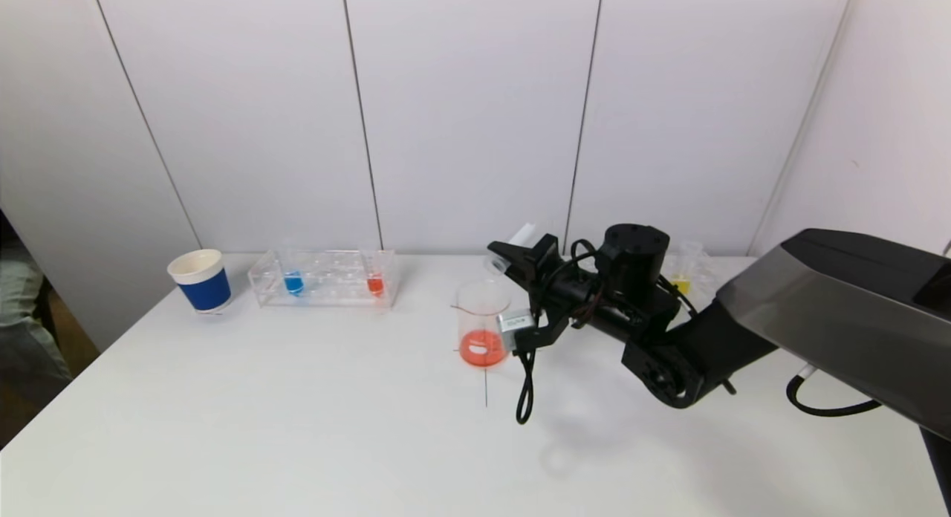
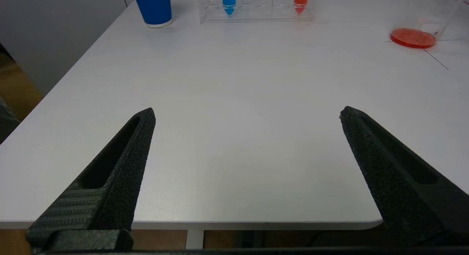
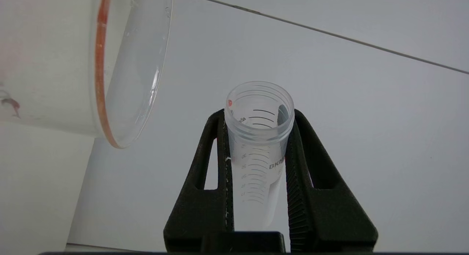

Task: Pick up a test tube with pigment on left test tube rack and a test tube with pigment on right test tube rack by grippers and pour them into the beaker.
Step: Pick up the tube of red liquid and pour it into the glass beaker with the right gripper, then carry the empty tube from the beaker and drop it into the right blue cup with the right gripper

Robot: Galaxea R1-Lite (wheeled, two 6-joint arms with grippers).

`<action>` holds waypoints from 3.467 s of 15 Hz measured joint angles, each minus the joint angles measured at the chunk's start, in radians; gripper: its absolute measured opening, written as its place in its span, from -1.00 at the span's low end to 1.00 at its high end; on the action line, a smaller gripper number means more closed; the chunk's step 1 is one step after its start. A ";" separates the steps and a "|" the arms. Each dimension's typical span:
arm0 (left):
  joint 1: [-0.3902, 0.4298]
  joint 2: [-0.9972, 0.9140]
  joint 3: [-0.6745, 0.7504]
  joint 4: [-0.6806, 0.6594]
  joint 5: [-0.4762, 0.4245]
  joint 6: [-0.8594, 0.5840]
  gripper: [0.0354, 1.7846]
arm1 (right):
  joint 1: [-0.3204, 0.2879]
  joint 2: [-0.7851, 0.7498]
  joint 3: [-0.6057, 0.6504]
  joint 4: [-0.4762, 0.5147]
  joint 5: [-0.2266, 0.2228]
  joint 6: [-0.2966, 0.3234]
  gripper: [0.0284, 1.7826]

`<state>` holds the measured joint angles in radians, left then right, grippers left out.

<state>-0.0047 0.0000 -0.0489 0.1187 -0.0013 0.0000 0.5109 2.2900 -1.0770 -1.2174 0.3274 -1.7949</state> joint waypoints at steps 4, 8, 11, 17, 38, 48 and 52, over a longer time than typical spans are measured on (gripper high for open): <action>0.000 0.000 0.000 0.000 0.000 0.000 0.98 | 0.005 -0.008 0.001 -0.003 0.000 0.015 -0.50; 0.000 0.000 0.000 0.000 0.000 0.000 0.98 | 0.012 -0.029 0.004 -0.006 -0.010 0.101 -0.50; 0.000 0.000 0.000 0.000 0.000 0.000 0.98 | 0.018 -0.046 0.004 -0.011 -0.042 0.211 -0.50; 0.000 0.000 0.000 0.000 0.000 0.000 0.98 | 0.049 -0.102 -0.006 -0.011 -0.141 0.534 -0.50; 0.000 0.000 0.000 0.000 0.000 0.000 0.98 | -0.125 -0.369 -0.172 0.349 -0.490 1.379 -0.50; 0.000 0.000 0.000 0.000 0.000 0.000 0.98 | -0.424 -0.454 -0.306 0.704 -0.482 1.627 -0.50; 0.000 0.000 0.000 0.000 0.000 0.000 0.98 | -0.527 -0.446 -0.336 0.744 -0.468 1.683 -0.50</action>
<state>-0.0047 0.0000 -0.0489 0.1191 -0.0017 0.0000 -0.0164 1.8445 -1.4134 -0.4738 -0.1409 -0.1123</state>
